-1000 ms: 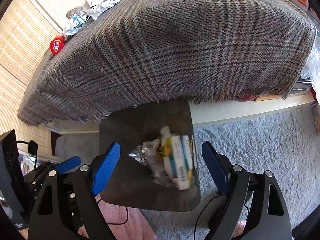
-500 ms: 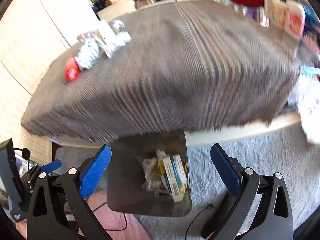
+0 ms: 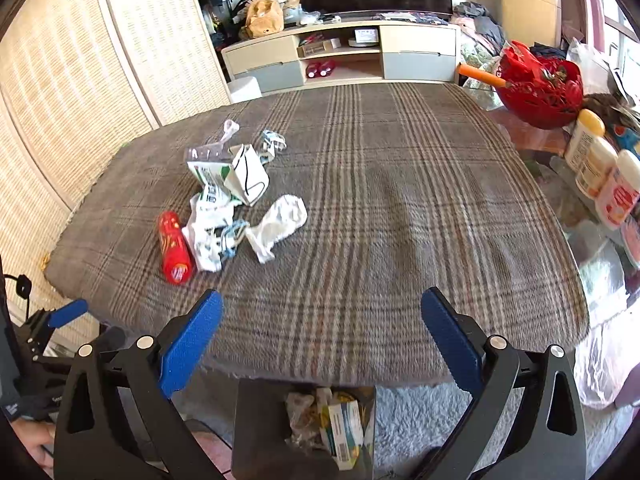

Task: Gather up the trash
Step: 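Reach the right gripper to the crumpled white tissue and grasp it, then grasp the red Skittles tube with the left gripper while the right holds the tissue, then carry the Skittles tube and tissue over the bin and open both grippers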

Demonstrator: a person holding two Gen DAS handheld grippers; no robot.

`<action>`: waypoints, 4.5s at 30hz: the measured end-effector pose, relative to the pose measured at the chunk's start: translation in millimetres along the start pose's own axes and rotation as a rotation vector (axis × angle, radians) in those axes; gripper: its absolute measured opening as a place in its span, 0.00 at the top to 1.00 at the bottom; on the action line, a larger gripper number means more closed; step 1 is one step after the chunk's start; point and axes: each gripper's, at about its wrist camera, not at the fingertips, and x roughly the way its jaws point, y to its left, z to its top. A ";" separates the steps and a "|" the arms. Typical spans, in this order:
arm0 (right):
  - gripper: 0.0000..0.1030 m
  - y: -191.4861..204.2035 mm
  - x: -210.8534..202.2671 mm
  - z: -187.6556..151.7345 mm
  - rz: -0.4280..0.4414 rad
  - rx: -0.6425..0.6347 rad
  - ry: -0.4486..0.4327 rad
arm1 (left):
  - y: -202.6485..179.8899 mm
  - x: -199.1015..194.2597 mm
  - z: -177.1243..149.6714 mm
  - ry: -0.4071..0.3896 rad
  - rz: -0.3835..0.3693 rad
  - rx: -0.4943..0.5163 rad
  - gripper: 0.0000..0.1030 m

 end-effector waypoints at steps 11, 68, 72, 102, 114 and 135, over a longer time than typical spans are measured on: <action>0.10 3.2 44.9 32.4 0.023 0.032 0.038 | -0.9 36.0 52.1 -0.009 0.059 -0.020 0.08; 0.87 -12.6 55.5 4.1 0.089 0.025 0.094 | 3.4 69.0 32.3 0.112 0.064 0.042 0.70; 0.87 -14.2 42.4 -10.5 0.091 0.024 0.101 | -0.5 57.6 19.9 0.111 0.029 0.036 0.70; 0.86 -15.9 -19.3 -155.4 0.126 0.031 0.165 | -73.8 -3.2 -140.0 0.186 -0.203 0.089 0.70; 0.86 -15.9 29.5 -192.0 0.106 0.036 0.267 | -83.5 52.8 -176.1 0.300 -0.251 0.069 0.70; 0.27 -33.1 42.1 -188.2 0.055 0.139 0.229 | -82.3 57.7 -166.6 0.267 -0.221 0.056 0.27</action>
